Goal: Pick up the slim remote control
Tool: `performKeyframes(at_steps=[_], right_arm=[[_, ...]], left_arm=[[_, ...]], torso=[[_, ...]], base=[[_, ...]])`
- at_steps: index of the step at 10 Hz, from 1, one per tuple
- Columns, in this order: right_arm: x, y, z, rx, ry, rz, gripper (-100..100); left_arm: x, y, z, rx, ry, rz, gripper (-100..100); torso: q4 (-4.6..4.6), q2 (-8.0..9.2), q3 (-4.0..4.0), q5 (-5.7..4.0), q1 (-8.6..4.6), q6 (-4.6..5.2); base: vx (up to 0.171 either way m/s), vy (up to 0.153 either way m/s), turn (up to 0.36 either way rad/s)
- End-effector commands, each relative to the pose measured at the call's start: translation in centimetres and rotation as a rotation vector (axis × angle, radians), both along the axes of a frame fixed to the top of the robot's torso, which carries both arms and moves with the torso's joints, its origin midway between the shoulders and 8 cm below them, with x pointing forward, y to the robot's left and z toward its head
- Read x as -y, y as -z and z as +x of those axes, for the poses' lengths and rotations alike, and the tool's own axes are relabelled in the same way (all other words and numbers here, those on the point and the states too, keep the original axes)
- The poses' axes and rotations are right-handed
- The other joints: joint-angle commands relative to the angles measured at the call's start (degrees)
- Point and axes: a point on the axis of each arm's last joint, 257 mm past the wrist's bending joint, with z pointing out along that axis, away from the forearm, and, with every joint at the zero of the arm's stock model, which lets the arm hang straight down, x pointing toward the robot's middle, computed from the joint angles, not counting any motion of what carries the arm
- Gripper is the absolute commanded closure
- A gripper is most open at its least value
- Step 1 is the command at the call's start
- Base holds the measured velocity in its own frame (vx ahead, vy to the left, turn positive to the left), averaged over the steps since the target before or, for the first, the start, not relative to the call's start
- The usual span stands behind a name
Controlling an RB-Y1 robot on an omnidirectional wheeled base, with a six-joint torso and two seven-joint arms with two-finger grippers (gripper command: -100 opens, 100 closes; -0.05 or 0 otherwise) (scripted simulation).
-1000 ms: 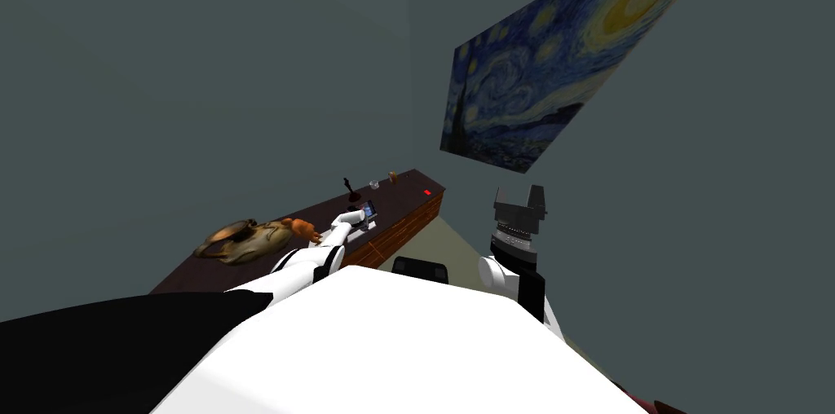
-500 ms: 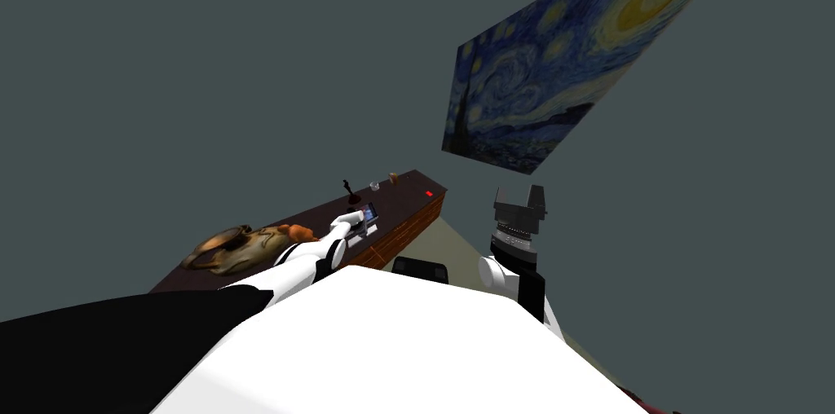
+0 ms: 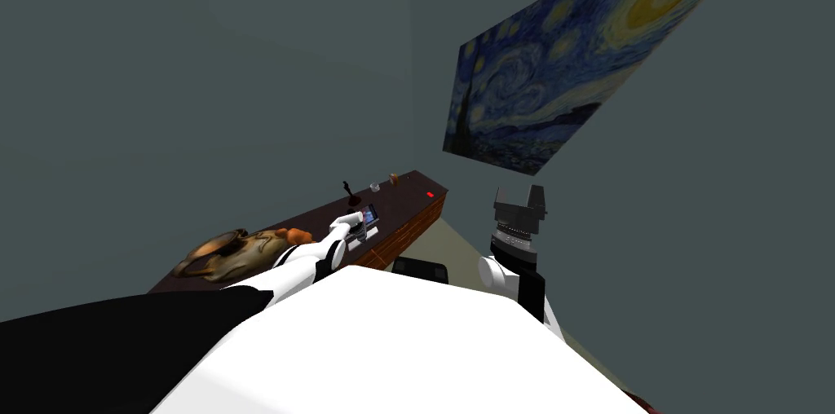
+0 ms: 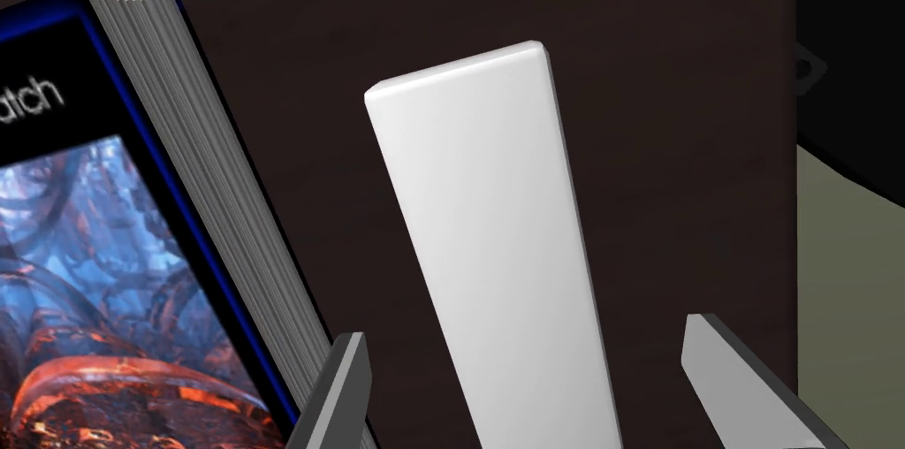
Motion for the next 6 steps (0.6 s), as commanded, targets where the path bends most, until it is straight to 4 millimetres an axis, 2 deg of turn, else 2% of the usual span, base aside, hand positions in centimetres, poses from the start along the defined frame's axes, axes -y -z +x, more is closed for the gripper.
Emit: performKeyframes(at_steps=[1,2,3,4,5,6], right_arm=[[0.0,0.0,0.0,0.000,0.000,0.000,0],[0.0,0.0,0.0,0.000,0.000,0.000,0],[0.0,0.0,0.0,0.000,0.000,0.000,0],[0.0,0.0,0.0,0.000,0.000,0.000,0],[0.0,0.0,0.0,0.000,0.000,0.000,0],[0.0,0.0,0.0,0.000,0.000,0.000,0]], left_arm=[[0.2,0.3,-0.7,-0.020,-0.006,-0.013,-100],[0.5,0.5,-1.3,-0.038,-0.010,-0.024,-100],[0.5,0.4,-0.9,-0.030,-0.009,-0.019,-100],[0.5,0.5,-1.0,-0.031,-0.009,-0.020,0],[1.1,1.5,-1.6,-0.031,-0.006,-0.019,-100],[1.1,1.5,-1.6,-0.031,-0.006,-0.019,-100]], torso=[[0.00,0.00,0.00,0.00,0.00,0.00],[0.00,0.04,0.02,0.01,0.00,-0.01],[0.01,0.09,0.04,0.00,-0.03,0.00],[0.02,0.13,0.07,-0.02,-0.12,0.00],[0.03,0.15,0.08,-0.03,-0.19,0.00],[0.02,0.10,0.05,-0.02,-0.15,-0.01]], base=[[0.029,0.057,-0.010],[0.016,0.046,-0.008],[0.007,0.020,-0.004],[0.000,0.000,0.000],[0.028,0.022,0.016],[0.035,0.028,0.009]])
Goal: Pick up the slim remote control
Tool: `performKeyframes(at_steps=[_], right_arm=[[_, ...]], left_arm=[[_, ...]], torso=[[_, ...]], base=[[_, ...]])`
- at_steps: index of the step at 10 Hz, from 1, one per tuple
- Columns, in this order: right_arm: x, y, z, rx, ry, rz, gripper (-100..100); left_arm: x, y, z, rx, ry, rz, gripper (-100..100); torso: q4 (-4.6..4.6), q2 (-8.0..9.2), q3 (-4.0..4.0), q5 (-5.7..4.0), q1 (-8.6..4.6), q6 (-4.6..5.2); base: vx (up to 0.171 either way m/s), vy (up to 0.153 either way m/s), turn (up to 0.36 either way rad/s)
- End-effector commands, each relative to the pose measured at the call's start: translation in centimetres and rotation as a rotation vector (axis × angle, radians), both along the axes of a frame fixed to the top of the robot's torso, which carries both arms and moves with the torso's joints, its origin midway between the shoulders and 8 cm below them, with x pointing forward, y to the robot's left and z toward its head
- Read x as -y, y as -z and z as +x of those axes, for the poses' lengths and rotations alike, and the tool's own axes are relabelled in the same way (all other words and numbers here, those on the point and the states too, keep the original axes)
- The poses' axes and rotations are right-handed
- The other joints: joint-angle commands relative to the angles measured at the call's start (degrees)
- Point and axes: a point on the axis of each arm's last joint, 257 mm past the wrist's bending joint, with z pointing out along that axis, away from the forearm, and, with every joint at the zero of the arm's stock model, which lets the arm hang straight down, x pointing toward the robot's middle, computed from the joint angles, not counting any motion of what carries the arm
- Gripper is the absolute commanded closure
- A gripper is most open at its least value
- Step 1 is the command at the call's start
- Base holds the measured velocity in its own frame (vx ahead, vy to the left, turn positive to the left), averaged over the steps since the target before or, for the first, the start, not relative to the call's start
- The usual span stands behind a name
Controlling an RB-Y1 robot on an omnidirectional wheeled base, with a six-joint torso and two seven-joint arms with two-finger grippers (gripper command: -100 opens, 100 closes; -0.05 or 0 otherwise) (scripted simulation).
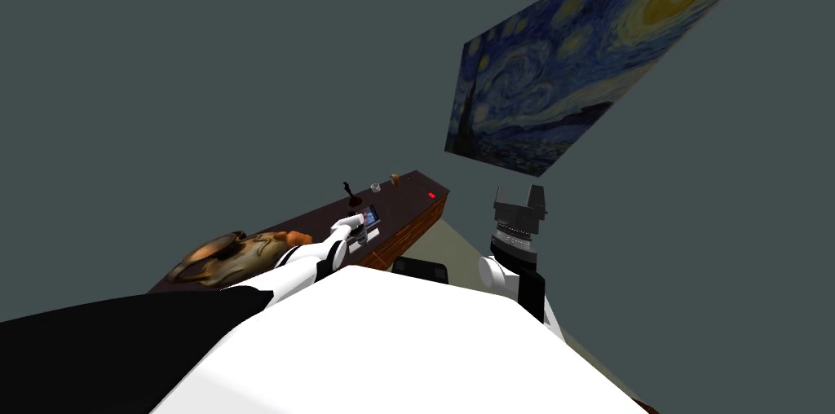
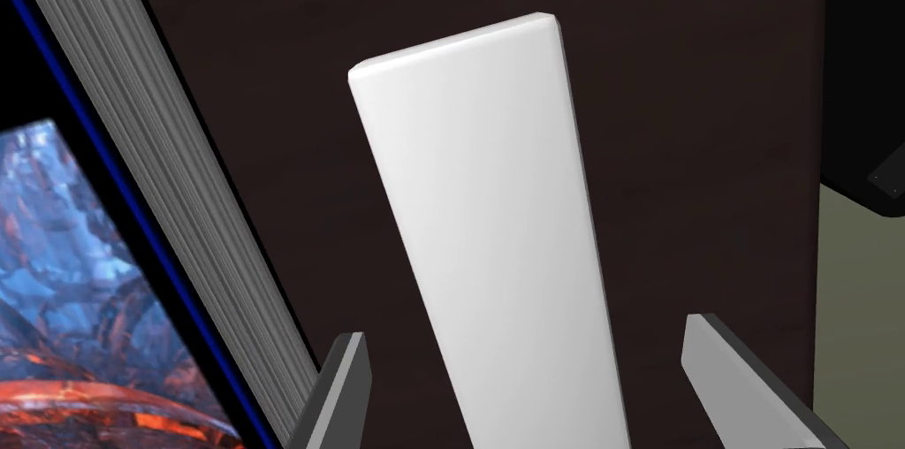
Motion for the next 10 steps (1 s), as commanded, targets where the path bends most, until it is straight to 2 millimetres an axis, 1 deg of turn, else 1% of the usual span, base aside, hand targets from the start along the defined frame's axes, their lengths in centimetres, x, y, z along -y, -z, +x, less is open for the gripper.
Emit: performKeyframes(at_steps=[1,2,3,4,8,9,10], right_arm=[[0.0,0.0,0.0,0.000,0.000,0.000,0],[0.0,0.0,0.0,0.000,0.000,0.000,0],[0.0,0.0,0.0,0.000,0.000,0.000,0],[0.0,0.0,0.0,0.000,0.000,0.000,0],[0.0,0.0,0.0,0.000,0.000,0.000,0],[0.0,0.0,0.0,0.000,0.000,0.000,0],[0.0,0.0,0.0,0.000,0.000,0.000,0]], left_arm=[[0.3,0.7,-0.3,0.002,0.002,0.002,-100],[0.8,1.4,-0.8,0.002,0.004,0.002,-100],[0.7,1.0,-0.6,0.000,0.004,0.001,-100],[0.7,1.1,-0.6,0.002,0.003,0.002,100],[0.7,1.1,-0.6,0.003,0.001,0.002,100],[0.7,1.1,-0.6,0.003,0.002,0.002,0],[0.0,0.2,0.0,0.002,0.001,0.002,100]], torso=[[0.00,0.00,0.00,0.00,0.00,0.00],[0.00,0.00,0.00,0.00,-0.01,-0.01],[-0.01,-0.02,-0.01,0.01,0.02,-0.01],[0.02,0.08,0.04,-0.02,-0.08,0.00],[0.01,0.13,0.06,-0.01,-0.09,0.02],[0.01,0.13,0.06,-0.01,-0.09,0.01],[0.00,0.13,0.06,-0.01,-0.10,0.01]], base=[[0.032,0.023,0.003],[0.038,0.035,0.014],[0.000,0.000,0.000],[0.000,0.000,0.000],[0.000,0.000,0.000],[0.000,0.000,0.000],[-0.019,-0.016,-0.014]])
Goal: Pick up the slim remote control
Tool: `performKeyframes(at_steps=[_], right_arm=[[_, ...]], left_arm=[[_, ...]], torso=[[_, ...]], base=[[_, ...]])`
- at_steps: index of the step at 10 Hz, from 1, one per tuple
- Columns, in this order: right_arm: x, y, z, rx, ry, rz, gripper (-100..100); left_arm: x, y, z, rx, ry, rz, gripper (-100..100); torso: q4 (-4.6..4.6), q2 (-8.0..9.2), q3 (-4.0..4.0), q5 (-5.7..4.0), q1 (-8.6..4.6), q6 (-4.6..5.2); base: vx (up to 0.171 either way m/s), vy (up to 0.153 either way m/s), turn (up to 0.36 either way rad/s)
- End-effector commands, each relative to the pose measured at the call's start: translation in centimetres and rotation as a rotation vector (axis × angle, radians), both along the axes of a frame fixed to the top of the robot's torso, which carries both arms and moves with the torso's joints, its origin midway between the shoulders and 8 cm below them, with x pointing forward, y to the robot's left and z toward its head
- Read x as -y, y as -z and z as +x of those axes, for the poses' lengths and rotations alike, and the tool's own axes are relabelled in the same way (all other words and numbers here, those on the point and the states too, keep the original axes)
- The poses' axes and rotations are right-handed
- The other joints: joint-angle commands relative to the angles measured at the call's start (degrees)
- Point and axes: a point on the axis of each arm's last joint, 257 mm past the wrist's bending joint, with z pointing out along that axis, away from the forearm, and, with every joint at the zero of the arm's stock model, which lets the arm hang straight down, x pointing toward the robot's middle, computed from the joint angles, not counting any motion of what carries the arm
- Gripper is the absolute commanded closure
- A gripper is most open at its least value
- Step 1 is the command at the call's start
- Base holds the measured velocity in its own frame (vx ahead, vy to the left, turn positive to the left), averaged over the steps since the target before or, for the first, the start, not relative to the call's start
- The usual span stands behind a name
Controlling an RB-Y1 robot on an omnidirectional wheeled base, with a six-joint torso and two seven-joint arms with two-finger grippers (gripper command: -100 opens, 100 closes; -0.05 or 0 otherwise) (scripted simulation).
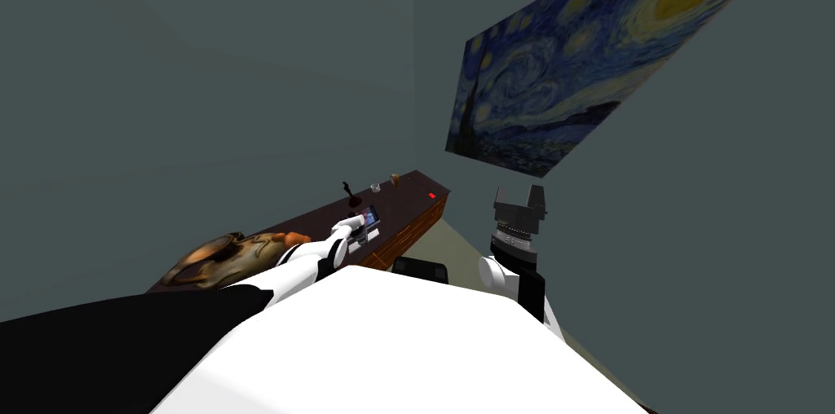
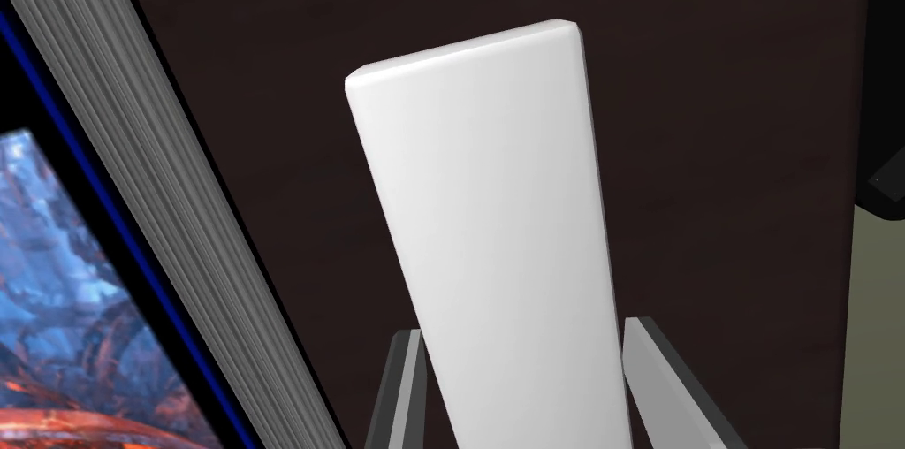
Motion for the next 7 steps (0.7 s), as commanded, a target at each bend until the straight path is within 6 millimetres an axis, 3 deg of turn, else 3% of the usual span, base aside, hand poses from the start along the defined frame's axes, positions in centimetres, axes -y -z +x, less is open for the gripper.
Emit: performKeyframes(at_steps=[1,6,7], right_arm=[[0.0,0.0,0.0,0.000,0.000,0.000,0],[0.0,0.0,0.0,0.000,0.000,0.000,0],[0.0,0.0,0.0,0.000,0.000,0.000,0]], left_arm=[[-0.2,-0.6,0.2,0.000,0.002,0.001,100],[-0.8,-1.3,0.8,0.002,0.001,0.002,100],[-0.8,-1.4,0.8,0.001,0.001,0.001,0]], torso=[[0.00,0.00,0.00,0.00,0.00,0.00],[0.02,0.07,0.05,-0.01,-0.05,-0.04],[0.01,0.04,0.03,0.00,-0.02,-0.04]], base=[[-0.021,-0.016,-0.009],[-0.018,-0.014,-0.004],[0.000,0.000,0.000]])
